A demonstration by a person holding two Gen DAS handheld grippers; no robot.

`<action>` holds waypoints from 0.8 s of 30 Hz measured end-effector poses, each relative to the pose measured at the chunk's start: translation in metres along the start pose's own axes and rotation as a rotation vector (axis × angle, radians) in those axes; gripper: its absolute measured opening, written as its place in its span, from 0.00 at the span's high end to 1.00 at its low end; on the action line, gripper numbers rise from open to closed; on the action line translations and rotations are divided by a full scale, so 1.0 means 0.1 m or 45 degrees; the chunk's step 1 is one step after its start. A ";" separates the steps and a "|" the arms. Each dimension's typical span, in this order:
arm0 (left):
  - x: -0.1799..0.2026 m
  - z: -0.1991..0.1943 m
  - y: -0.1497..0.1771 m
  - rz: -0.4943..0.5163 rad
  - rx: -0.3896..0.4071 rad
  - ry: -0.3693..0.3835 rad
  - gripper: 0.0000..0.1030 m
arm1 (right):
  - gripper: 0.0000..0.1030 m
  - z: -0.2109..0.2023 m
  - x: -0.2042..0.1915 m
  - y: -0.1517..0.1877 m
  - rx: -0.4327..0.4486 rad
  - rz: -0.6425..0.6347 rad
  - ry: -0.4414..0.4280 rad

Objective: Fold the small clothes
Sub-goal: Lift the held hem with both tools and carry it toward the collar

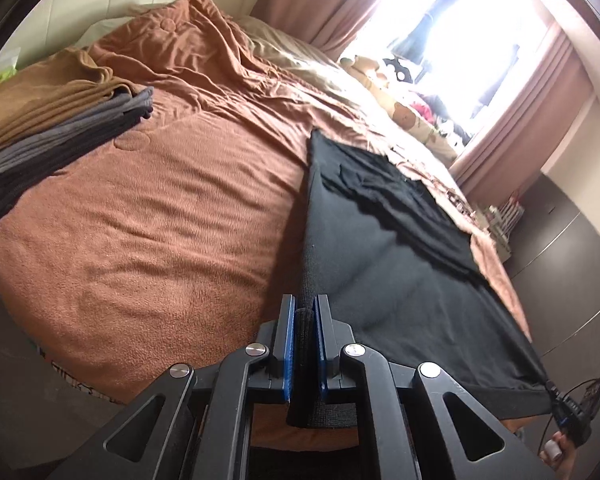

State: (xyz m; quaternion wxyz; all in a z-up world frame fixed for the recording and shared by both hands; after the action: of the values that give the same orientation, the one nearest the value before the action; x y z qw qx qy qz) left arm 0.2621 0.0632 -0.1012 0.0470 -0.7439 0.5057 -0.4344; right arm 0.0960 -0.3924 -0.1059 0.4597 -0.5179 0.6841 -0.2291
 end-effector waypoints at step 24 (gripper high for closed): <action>0.60 -1.99 -0.24 0.025 0.331 0.266 0.91 | 0.93 -1.51 -0.25 -0.13 0.367 -0.055 -0.199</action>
State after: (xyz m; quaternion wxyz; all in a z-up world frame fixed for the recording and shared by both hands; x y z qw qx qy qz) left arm 0.1484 0.1012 0.0697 0.0942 -0.6773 0.4547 -0.5707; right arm -0.0269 -0.3988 -0.0148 0.5760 -0.4775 0.5949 -0.2938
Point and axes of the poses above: each gripper's, at about its wrist camera, not at the fingertips, and z roughly the way its jaws point, x to its right, y to its underside, the point moved 6 cm from there along z, roughly the way its jaws point, and after that the axes turned 10 degrees about -z, right-handed, at the moved point
